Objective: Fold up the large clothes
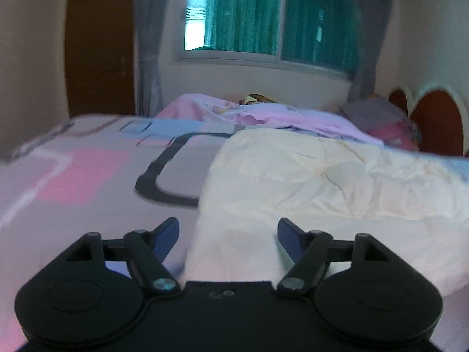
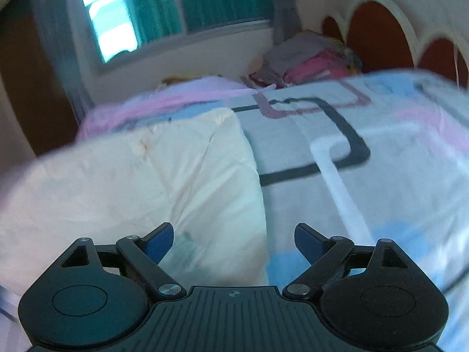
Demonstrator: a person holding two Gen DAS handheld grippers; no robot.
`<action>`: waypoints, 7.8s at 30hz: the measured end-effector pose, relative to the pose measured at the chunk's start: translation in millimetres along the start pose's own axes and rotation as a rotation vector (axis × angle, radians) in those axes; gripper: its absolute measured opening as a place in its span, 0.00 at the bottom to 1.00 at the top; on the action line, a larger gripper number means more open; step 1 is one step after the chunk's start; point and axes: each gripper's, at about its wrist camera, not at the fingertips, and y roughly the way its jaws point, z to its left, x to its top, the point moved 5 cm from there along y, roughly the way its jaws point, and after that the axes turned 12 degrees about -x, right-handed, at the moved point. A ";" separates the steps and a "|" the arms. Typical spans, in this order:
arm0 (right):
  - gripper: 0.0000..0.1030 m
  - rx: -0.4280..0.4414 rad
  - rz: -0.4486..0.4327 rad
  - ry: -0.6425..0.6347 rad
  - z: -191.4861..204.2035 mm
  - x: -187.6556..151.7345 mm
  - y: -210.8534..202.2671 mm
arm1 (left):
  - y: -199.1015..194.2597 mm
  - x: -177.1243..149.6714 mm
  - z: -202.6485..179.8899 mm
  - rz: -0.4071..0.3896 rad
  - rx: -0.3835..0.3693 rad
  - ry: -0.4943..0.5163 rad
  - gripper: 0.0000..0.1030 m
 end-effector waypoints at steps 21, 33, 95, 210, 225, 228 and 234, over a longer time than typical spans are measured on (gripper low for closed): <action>0.60 0.166 0.191 0.464 -7.1 -27.0 36.0 | 39.3 -44.2 52.6 -0.064 -0.216 -0.821 0.46; 0.25 0.201 0.152 0.406 -4.4 -24.5 16.4 | 16.0 -34.4 42.1 -0.073 -0.246 -0.754 0.16; 0.09 0.213 0.134 -0.192 146.0 -134.3 -82.9 | -142.6 -105.4 24.9 -0.073 -0.293 -0.643 0.20; 0.10 0.330 0.054 0.016 -46.3 -32.5 -46.5 | 9.1 -19.6 -224.3 0.152 -0.618 -0.095 0.27; 0.28 0.272 0.123 0.104 -83.5 -35.4 -33.6 | 35.0 -39.8 -259.4 0.285 -0.543 0.095 0.32; 0.60 0.236 0.010 0.023 -78.9 -9.0 -63.7 | 14.9 -22.9 -236.5 0.177 -0.505 0.074 0.36; 0.39 0.254 0.025 -0.144 -7.1 31.3 -61.9 | 32.0 3.6 -200.8 0.138 -0.436 -0.050 0.30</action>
